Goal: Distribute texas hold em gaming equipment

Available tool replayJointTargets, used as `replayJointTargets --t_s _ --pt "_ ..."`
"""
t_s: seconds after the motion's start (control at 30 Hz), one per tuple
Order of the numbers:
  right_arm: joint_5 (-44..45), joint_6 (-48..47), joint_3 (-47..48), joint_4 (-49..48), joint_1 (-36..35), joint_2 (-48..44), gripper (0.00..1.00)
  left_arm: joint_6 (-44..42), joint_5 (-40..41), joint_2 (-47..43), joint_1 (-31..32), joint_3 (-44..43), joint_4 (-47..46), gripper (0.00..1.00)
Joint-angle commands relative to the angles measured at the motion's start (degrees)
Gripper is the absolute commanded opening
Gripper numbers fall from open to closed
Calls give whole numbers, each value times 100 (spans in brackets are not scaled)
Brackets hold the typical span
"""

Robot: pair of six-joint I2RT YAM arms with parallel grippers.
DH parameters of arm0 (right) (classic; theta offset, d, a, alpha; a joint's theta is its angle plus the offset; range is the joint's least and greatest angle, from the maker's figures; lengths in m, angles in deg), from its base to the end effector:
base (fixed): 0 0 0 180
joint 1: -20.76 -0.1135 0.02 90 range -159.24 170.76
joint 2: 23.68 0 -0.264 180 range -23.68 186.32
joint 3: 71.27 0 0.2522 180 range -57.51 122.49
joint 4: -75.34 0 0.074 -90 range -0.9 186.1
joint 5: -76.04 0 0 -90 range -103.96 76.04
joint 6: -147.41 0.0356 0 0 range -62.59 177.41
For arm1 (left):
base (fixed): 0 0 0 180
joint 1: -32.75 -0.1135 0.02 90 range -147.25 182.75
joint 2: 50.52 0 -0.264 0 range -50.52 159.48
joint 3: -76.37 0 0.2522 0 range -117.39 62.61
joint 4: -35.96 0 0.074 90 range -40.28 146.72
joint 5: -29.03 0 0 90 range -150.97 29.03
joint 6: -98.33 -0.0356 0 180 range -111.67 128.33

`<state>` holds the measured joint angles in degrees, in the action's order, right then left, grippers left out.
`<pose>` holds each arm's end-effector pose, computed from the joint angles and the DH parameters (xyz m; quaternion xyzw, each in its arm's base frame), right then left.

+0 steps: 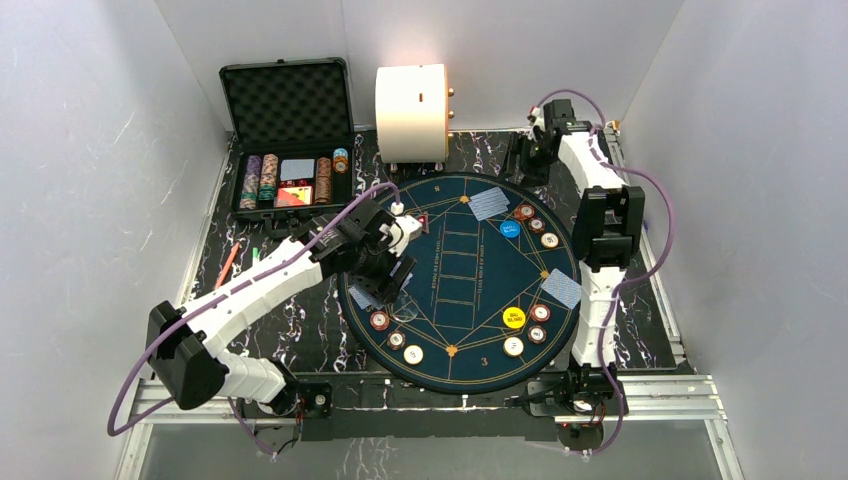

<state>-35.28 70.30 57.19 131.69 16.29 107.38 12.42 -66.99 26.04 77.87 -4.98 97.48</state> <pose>0.4981 0.0519 0.2093 0.0201 0.9480 0.2159 0.2331 0.1879 -0.1939 0.2999 0.3494 0.8909 -0.1648 0.2390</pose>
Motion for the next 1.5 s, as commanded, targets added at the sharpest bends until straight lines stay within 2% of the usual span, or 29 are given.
replayJointTargets --t_s 0.0,0.07,0.13,0.2,0.3,0.4,0.53,0.63,0.7,0.9,1.1,1.23,1.47 --pt "640 -88 350 793 39 -890 81 20 -75 -40 3 -438 161 0" --pt "432 -108 -58 581 35 -1265 87 50 -83 -29 4 -493 171 0" --pt "149 3 -352 577 32 -1540 88 56 -107 -2 5 -537 165 0" --pt "-487 242 -1090 268 -55 -2159 89 62 -110 12 5 -555 156 0" --pt "-1449 747 -2773 -1133 -513 -3357 96 3 -79 -2 13 -533 136 0" --pt "-2229 1306 -3873 -1939 -992 -4121 98 -98 -100 -12 23 -524 149 0" --pt "-2966 2939 -5560 -4162 -1463 -4847 98 -227 -113 -17 18 -462 100 0" --pt "-3078 4024 -6339 -5632 -1877 -5032 98 -335 -212 2 25 -474 96 0" --pt "-3048 4362 -6494 -6173 -2240 -4940 98 -346 -245 -48 31 -453 12 0" --pt "-2937 4601 -6385 -6595 -2842 -4538 98 -369 -293 0 39 -498 -30 0" --pt "-2871 4656 -6281 -6794 -3279 -4209 94 -366 -314 -59 39 -509 -37 0" --pt "-2811 4626 -6137 -6756 -3522 -4005 91 -367 -360 -70 37 -509 -57 0" --pt "-2519 4038 -5893 -5909 -3572 -4040 77 -352 -406 -122 41 -477 -91 0"
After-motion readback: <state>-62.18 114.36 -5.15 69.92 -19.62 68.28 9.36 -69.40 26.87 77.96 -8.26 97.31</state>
